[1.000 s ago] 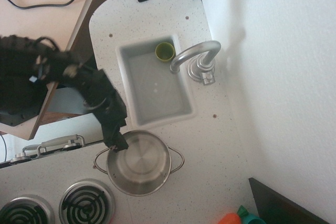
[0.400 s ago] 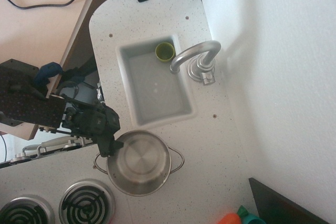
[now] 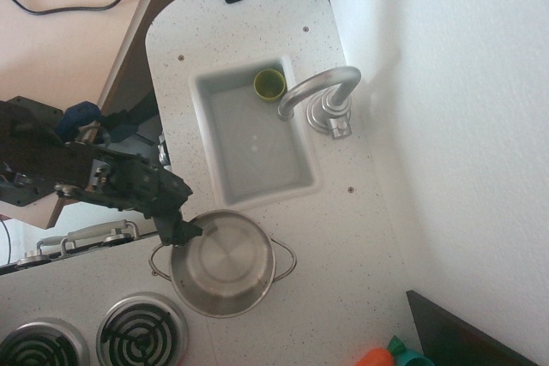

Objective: Pick up pot

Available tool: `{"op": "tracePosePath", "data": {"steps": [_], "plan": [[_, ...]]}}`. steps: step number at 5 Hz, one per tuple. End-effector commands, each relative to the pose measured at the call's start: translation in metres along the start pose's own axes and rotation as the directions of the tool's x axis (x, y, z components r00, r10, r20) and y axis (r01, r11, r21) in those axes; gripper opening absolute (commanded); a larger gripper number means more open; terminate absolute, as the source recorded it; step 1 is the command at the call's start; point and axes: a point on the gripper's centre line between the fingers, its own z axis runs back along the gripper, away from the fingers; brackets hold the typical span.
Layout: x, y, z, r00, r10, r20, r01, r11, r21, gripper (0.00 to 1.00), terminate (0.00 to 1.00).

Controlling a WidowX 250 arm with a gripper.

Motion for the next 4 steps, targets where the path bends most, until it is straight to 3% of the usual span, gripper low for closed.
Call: {"op": "tracePosePath", "data": {"steps": [1,2,4], "plan": [[-0.028,0.017,-0.005,1.000,0.012,0.021,-0.012,1.000,-0.023,1.00,0.00],[-0.038,0.020,-0.008,0.998,0.006,0.060,-0.009,0.999,0.050,0.00,0.00],[-0.033,0.006,-0.006,0.992,-0.042,0.117,0.042,0.999,0.005,0.00,0.00]]}}
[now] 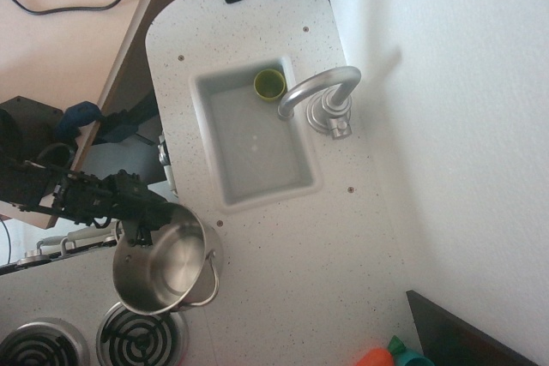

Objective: Pick up pot

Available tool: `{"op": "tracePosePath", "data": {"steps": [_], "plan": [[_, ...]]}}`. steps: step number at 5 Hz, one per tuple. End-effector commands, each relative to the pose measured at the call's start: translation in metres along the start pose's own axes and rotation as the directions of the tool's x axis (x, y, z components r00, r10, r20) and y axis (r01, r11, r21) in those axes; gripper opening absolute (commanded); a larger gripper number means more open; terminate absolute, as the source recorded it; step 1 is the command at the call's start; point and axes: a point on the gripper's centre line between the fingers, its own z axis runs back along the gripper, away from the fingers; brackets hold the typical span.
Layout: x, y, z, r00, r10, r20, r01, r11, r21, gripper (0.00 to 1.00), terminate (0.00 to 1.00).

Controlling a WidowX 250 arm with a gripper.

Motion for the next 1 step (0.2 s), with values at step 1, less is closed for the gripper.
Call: {"op": "tracePosePath", "data": {"steps": [1], "plan": [[0.0050,-0.0094,-0.0007,0.999,-0.038,0.021,0.038,0.999,-0.013,0.00,1.00]]}}
